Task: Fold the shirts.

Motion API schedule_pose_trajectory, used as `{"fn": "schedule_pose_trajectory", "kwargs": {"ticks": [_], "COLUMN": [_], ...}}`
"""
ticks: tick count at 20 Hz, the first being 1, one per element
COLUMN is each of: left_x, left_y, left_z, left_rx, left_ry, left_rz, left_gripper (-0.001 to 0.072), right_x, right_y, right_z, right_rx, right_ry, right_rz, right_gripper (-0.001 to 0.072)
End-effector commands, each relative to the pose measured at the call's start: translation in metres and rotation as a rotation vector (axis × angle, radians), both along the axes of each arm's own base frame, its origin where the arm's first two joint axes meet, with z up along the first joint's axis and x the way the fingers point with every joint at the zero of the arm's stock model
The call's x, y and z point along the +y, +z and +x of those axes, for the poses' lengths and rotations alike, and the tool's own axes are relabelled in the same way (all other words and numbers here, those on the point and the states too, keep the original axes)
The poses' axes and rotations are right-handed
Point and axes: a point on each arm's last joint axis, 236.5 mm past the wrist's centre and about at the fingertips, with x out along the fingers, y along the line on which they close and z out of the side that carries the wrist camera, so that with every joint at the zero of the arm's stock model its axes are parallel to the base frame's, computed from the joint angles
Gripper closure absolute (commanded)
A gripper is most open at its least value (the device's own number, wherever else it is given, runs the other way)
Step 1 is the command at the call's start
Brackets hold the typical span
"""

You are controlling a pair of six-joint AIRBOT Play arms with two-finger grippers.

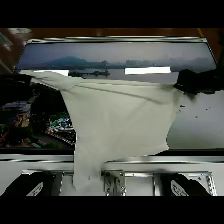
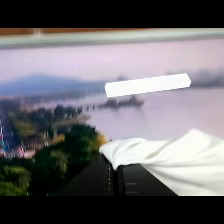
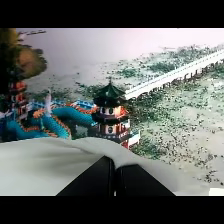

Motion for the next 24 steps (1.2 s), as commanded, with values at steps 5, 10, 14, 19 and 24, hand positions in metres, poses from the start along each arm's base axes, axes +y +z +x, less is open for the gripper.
{"fn": "schedule_pose_trajectory", "kwargs": {"ticks": [5, 10, 14, 19, 24], "left_x": [-0.044, -0.081, -0.055, 0.04, 0.012], "left_y": [-0.152, -0.233, -0.235, -0.233, -0.31], "left_z": [0.075, 0.075, 0.063, -0.03, -0.142], "left_rx": [0.309, 0.582, 0.692, 1.057, 1.343], "left_ry": [0.045, 0.069, 0.091, 0.078, 0.048], "left_rz": [-0.138, -0.318, -0.28, -0.167, -0.364], "left_gripper": [0.067, 0.0388, 0.0226, 0.0226, -0.0013], "right_x": [0.014, 0.015, 0.01, -0.116, -0.136], "right_y": [-0.106, -0.15, -0.136, -0.131, -0.169], "right_z": [0.094, 0.101, 0.097, -0.004, -0.049], "right_rx": [0.086, 0.178, 0.176, 0.537, 0.605], "right_ry": [-0.105, -0.116, -0.01, -0.022, -0.155], "right_rz": [0.155, 0.157, 0.149, -0.057, 0.151], "right_gripper": [0.0651, 0.0622, 0.0041, 0.0081, 0.0093]}}
